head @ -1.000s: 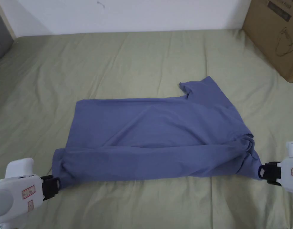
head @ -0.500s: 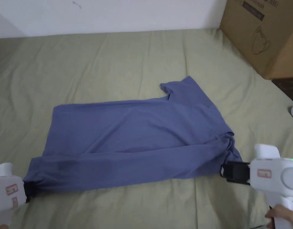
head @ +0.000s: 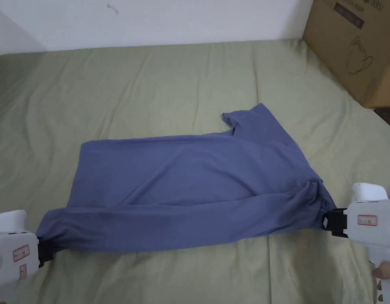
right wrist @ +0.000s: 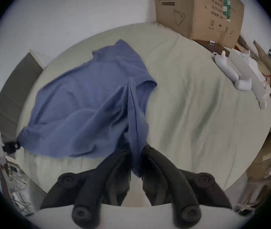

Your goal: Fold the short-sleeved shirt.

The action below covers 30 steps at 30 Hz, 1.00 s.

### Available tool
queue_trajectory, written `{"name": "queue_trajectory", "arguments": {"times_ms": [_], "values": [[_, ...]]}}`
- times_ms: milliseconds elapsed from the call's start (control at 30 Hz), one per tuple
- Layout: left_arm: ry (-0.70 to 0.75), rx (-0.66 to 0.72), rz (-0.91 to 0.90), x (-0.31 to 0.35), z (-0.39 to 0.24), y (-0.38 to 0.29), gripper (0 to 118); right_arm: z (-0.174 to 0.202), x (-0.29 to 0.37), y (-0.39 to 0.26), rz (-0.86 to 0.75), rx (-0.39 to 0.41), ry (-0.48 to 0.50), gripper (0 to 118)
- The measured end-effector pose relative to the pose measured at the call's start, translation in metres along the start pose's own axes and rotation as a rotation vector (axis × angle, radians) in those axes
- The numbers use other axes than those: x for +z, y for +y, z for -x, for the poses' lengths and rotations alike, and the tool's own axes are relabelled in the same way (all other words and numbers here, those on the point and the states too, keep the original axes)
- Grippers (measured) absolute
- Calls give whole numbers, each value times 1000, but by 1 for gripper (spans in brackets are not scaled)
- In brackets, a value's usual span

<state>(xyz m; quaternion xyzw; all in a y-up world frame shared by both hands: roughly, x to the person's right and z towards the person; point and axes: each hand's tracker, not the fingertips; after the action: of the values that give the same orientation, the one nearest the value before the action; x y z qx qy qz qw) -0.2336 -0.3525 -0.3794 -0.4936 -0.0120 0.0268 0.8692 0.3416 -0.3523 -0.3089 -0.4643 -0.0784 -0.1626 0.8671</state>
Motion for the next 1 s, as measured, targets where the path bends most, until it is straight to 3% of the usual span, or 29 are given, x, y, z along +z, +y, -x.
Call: {"name": "queue_trajectory", "arguments": {"times_ms": [67, 167, 400, 567, 600, 633, 667, 700, 733, 767, 867, 900, 933, 967, 1000], "values": [[-5, -10, -12, 8, 3, -2, 4, -1, 10, 4, -4, 9, 5, 12], [-15, -36, -14, 16, 9, -9, 4, 0, 23, 2, -1, 95, -19, 12], [14, -54, 27, 36, 30, -54, 4, -25, 52, -46, 52, 118, -48, 12], [39, -104, 122, 7, 28, -91, 4, -39, 24, -87, 155, 87, -60, 12], [46, -119, 109, 5, 25, -93, 9, -38, 21, -90, 159, 91, -58, 16], [75, -126, 102, -2, 28, -92, 19, -34, 20, -90, 167, 102, -73, 29], [71, -110, 104, 2, 28, -86, 37, -31, 23, -89, 178, 118, -101, 46], [66, -92, 101, 6, 31, -82, 74, -29, 28, -87, 159, 122, -91, 70], [37, -59, 83, 11, 35, -77, 94, -29, 34, -82, 147, 127, -77, 81], [-2, -29, 56, 20, 35, -70, 100, -27, 42, -75, 126, 122, -66, 83], [-53, 36, -22, 40, 34, -49, 97, -21, 63, -45, 35, 87, -40, 83], [-60, 51, -35, 45, 30, -42, 81, -18, 66, -37, 14, 75, -22, 78], [-70, 76, -48, 47, 27, -36, 49, -13, 68, -28, -14, 60, -4, 63], [-82, 78, -62, 47, 26, -31, 5, -9, 69, -20, -39, 59, -2, 26], [-91, 66, -66, 43, 23, -27, 0, -2, 68, -16, -70, 72, -16, 0]]}}
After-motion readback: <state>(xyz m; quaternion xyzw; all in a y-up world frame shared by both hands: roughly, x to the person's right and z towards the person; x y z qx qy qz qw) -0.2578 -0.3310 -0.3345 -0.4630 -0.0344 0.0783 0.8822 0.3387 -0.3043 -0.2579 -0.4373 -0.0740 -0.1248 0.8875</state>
